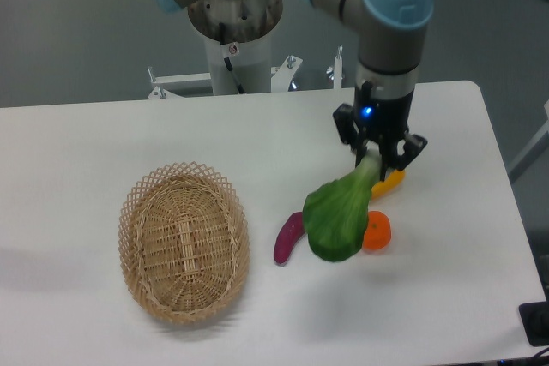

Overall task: Pick up the green vegetable from the table
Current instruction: 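Lift the bok choy up off the table by its stem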

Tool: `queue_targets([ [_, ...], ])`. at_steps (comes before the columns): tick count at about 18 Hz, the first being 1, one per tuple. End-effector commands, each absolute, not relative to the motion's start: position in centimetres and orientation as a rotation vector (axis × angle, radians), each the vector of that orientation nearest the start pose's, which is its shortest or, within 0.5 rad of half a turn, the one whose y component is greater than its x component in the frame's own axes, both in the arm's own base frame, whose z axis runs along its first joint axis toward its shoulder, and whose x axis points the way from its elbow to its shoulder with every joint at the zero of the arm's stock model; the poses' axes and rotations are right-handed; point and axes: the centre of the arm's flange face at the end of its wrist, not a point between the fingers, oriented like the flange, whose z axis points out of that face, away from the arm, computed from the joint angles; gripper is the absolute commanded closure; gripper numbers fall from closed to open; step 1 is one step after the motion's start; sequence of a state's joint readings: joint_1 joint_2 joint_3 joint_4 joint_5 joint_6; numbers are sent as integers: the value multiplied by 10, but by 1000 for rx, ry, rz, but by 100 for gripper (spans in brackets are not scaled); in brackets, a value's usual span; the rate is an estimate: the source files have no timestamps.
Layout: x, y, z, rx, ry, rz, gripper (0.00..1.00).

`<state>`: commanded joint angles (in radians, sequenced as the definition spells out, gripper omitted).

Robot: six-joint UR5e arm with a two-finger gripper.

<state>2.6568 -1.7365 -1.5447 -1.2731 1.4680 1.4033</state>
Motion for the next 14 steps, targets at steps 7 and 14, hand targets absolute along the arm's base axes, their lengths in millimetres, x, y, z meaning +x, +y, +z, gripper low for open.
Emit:
queue_targets([
  [7, -443, 386, 451, -2944, 521, 188, 53],
  [14, -445, 384, 452, -2944, 512, 189, 53],
])
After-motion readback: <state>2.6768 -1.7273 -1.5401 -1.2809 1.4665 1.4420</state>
